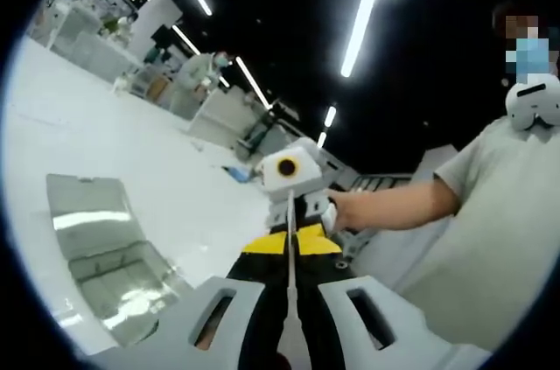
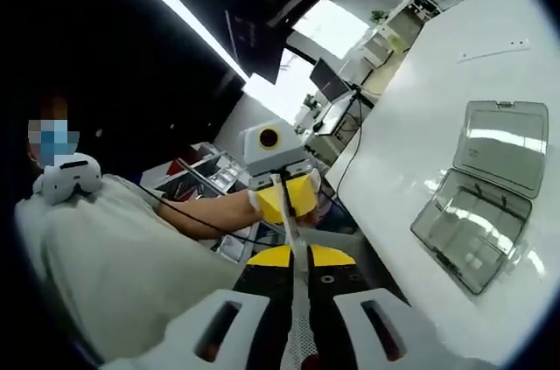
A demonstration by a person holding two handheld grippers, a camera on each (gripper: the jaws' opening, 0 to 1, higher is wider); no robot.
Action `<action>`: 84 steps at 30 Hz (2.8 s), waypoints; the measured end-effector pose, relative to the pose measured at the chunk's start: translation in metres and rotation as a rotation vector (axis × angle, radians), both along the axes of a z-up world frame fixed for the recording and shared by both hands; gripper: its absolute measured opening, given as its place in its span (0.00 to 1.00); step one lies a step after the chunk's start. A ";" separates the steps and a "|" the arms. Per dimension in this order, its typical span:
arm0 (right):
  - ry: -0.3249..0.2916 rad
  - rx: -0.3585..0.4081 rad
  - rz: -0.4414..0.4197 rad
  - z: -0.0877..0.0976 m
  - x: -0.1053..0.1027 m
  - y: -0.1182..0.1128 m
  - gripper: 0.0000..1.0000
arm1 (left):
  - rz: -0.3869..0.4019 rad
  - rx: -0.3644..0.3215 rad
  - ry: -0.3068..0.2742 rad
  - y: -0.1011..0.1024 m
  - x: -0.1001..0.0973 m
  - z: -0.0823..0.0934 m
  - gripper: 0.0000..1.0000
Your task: Insert the divider into the dual guide fixture by aligning both edges with the guide slots and pushing it downward to the bottom, including one-sided entry, uneven engagement, binding, and posture correction.
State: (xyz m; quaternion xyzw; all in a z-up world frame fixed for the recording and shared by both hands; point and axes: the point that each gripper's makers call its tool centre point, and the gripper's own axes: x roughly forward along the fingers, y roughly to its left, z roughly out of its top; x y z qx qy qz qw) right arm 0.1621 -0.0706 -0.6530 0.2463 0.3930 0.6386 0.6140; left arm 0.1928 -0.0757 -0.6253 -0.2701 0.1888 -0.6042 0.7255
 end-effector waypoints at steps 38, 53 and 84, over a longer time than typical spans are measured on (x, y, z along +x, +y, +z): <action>0.084 -0.433 -0.371 -0.062 0.074 -0.032 0.00 | 0.210 0.314 -0.123 0.031 0.018 -0.050 0.07; 0.089 -0.715 -0.395 -0.088 0.079 -0.031 0.00 | 0.249 0.384 -0.145 0.043 0.015 -0.064 0.06; 0.199 -1.067 -0.436 -0.131 0.095 -0.026 0.00 | 0.302 0.464 -0.187 0.060 0.019 -0.079 0.07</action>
